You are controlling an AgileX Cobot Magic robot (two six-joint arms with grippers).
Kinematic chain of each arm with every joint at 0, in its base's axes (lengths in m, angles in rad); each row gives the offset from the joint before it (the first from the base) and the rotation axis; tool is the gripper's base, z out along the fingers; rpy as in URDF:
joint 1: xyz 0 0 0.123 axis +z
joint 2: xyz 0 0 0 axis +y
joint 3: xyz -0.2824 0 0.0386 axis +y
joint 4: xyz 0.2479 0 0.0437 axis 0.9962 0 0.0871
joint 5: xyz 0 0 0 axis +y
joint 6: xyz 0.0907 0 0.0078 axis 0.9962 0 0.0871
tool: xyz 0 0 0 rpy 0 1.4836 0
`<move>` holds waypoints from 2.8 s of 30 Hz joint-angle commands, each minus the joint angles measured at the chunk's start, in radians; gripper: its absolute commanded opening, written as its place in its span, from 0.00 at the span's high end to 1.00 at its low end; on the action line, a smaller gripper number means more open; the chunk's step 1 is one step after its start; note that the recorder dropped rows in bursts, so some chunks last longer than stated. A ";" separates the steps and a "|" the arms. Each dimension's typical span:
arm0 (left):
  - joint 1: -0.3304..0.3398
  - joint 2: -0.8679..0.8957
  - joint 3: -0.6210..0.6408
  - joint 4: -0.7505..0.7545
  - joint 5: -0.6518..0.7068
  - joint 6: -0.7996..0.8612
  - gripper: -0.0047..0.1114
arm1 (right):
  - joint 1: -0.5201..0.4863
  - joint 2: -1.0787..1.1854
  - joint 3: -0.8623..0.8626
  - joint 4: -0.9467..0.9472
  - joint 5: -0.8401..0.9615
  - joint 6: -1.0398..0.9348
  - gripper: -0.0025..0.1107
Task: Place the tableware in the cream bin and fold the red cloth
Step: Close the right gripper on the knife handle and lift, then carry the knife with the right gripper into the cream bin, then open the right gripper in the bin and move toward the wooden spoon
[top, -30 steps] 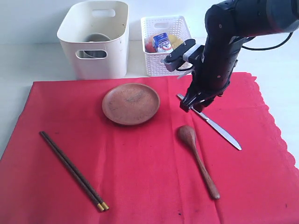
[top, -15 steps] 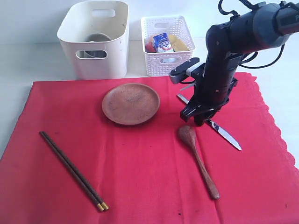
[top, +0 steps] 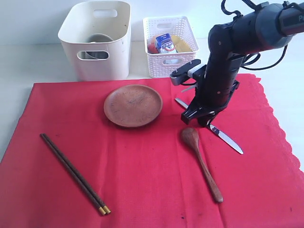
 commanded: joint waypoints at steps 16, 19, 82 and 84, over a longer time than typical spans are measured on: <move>0.004 0.003 0.000 -0.003 -0.004 -0.002 0.95 | -0.003 -0.170 0.010 -0.021 0.035 -0.023 0.98; 0.004 0.003 0.000 -0.003 -0.004 -0.002 0.95 | -0.003 -0.215 0.010 -0.021 0.035 -0.034 0.98; 0.004 0.003 0.000 -0.003 -0.004 -0.002 0.95 | 0.159 0.350 -0.827 1.122 -0.670 -0.634 0.58; 0.004 0.003 0.000 -0.003 -0.004 -0.002 0.95 | 0.159 0.340 -0.827 1.121 -0.616 -0.634 0.58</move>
